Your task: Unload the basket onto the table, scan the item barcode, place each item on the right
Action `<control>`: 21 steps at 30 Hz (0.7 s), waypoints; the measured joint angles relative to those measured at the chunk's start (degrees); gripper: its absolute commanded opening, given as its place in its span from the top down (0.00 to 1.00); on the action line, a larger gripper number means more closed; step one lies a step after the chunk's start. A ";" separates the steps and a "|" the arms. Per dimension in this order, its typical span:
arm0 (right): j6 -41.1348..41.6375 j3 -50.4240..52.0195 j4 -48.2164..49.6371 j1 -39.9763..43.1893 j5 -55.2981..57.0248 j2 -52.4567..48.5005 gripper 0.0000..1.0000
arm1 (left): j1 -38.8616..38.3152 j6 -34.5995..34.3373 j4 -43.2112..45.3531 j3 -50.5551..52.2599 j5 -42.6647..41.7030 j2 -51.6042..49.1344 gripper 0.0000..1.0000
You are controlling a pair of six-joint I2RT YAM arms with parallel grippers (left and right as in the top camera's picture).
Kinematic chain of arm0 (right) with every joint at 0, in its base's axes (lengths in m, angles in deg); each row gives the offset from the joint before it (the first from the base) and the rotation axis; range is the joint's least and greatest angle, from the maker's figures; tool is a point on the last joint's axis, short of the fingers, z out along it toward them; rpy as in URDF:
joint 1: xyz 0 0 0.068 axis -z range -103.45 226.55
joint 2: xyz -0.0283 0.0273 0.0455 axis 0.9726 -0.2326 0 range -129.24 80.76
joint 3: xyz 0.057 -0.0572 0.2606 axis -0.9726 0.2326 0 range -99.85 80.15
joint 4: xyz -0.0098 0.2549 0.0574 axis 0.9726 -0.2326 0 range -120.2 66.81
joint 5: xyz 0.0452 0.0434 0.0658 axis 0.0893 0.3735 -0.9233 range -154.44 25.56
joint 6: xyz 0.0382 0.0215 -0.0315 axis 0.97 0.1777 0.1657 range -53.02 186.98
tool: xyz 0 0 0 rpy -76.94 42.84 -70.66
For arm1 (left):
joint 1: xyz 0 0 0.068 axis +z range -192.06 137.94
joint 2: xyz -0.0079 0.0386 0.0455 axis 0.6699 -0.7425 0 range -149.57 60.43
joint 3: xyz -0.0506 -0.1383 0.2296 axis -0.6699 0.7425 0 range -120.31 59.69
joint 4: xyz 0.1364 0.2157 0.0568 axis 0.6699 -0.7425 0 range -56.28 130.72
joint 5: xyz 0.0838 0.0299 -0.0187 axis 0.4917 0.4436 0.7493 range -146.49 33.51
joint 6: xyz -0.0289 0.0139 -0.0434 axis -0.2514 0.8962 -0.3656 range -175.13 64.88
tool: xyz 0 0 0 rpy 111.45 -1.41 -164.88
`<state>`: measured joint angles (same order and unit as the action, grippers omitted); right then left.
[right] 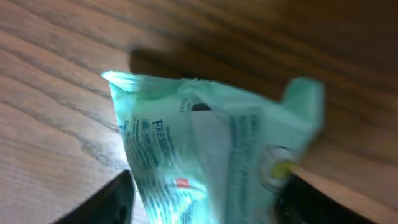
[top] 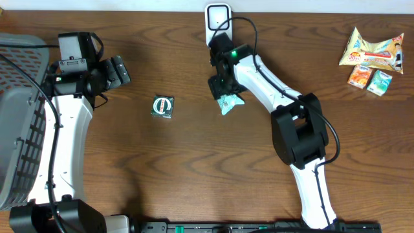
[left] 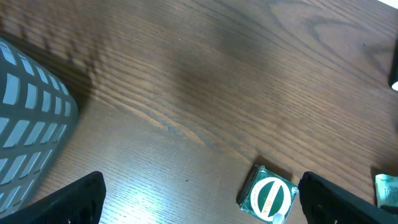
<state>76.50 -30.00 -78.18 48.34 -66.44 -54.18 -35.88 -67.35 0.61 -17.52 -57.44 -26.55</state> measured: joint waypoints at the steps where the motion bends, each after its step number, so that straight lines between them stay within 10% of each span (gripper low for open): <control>1: 0.33 1.27 1.18 -0.04 -0.79 0.00 0.62 | 0.00 0.00 0.00 0.00 0.00 0.00 0.02; 6: -0.17 2.82 3.50 0.09 -3.56 0.74 0.98 | 0.00 0.00 0.00 0.00 0.00 0.00 0.03; 21: 0.55 4.28 5.97 4.48 -11.52 5.68 0.99 | 0.00 0.00 0.00 0.00 0.00 0.00 0.02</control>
<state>77.05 -25.72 -72.21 52.82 -77.95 -48.49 -35.88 -67.35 0.61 -17.52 -57.44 -26.55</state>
